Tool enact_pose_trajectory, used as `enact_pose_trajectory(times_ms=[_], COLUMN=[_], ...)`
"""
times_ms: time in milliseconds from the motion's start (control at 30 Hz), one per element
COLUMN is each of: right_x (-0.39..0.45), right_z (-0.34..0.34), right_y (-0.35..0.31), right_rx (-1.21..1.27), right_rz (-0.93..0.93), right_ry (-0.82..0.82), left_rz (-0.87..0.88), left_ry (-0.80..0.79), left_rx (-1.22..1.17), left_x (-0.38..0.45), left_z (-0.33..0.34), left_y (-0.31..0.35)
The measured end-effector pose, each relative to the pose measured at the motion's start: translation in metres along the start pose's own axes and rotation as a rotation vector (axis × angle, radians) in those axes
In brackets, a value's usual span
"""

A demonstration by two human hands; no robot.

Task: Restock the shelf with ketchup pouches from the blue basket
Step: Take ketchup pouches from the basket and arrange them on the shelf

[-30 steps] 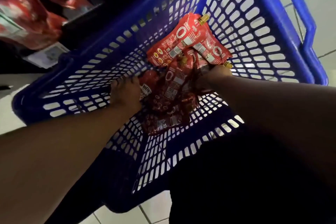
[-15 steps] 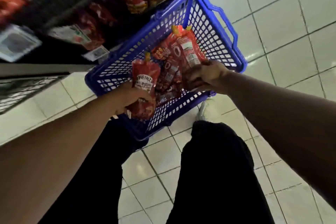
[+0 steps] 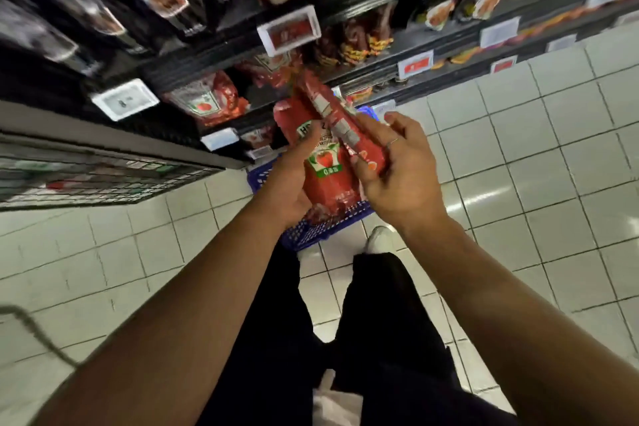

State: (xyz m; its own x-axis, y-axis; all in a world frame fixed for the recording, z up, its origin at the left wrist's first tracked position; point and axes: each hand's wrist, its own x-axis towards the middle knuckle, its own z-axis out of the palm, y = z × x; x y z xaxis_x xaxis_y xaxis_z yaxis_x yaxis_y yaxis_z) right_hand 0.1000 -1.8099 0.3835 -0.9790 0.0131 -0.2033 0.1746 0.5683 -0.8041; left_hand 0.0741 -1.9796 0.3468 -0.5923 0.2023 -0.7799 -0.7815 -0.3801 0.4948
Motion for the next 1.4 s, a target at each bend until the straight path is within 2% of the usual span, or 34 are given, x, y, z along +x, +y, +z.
enact_pose_trajectory(times_ms=[133,300,400,533,633,800,1033,1400], right_x=[-0.004,0.004,0.015,0.03,0.031,0.037,0.074,0.125], right_z=[-0.045,-0.086,-0.099,-0.107,-0.106,-0.101,-0.08,-0.042], right_y=[-0.06,-0.114,-0.134,-0.163,-0.188,-0.23,-0.278,-0.322], right_rx=[-0.155,0.068,0.124,0.177,0.191,0.527,0.601,0.601], right_rz=[-0.16,-0.256,-0.25,-0.102,-0.093,-0.105,-0.13,-0.037], right_ry=[-0.145,-0.175,-0.181,-0.352,-0.477,-0.631,-0.456,-0.162], left_rz=[0.042,0.166,0.274,0.367,0.444,0.591,0.647,0.65], left_ry=[-0.206,-0.264,-0.191,-0.081,-0.036,0.008,0.088,0.054], left_rx=[-0.247,-0.24,-0.184,-0.086,-0.05,0.003,0.077,0.212], left_x=[-0.05,-0.094,-0.119,-0.156,-0.186,-0.218,-0.215,-0.191], left_z=[0.036,0.061,0.068,0.067,0.057,0.025,-0.023,-0.055], left_y=[0.034,0.067,0.087,0.104,0.12,0.172,0.239,0.318])
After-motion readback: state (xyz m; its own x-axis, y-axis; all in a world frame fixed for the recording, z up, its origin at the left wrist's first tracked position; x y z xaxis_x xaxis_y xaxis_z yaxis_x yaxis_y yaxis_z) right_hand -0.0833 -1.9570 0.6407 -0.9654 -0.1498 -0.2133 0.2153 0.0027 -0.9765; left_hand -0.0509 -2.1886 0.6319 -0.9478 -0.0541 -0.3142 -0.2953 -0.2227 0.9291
